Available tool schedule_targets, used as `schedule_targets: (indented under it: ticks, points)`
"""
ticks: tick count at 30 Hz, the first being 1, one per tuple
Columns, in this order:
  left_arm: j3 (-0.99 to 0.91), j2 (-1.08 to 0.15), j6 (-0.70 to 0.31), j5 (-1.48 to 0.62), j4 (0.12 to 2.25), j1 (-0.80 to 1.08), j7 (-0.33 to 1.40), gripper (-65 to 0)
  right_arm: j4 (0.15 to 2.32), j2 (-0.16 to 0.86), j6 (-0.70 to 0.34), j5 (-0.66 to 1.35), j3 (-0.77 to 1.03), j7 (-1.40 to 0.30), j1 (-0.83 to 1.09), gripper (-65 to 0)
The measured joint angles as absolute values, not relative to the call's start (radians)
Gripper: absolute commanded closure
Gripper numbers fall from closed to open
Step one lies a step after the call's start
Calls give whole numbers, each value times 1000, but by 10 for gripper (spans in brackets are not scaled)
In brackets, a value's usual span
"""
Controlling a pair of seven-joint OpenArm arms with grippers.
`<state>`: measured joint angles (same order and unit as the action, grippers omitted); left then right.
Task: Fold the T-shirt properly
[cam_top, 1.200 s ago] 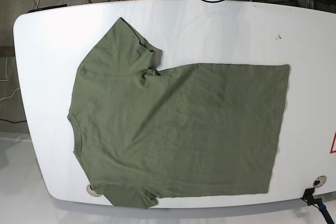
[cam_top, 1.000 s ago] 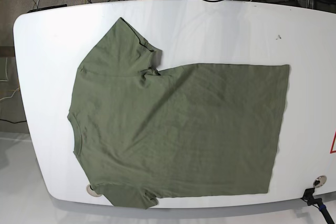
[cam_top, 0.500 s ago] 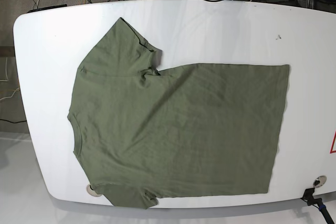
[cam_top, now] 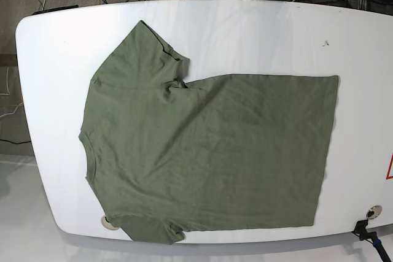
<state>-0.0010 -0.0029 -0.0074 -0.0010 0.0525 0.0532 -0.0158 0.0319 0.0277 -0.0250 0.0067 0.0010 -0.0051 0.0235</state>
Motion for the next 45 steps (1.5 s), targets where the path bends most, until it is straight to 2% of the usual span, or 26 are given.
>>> schedule_targets:
  ticks: [13,25,29,45]
  points:
    - [0,-3,-11,-1,60,58,-15,-5,31,27,-22,7,1,-23,23,-3]
    - [-8,-37,-15,-1,135,189,-15,-2,107,60,-18,8,5,-30,93,-5]
    - [-6,-25,-19,-2,147,149,-45,-5,113,58,-25,4,33,-20,92,-4]
    - [-6,-31,-15,4,163,182,-28,-1,141,63,-27,3,57,-29,117,-3]
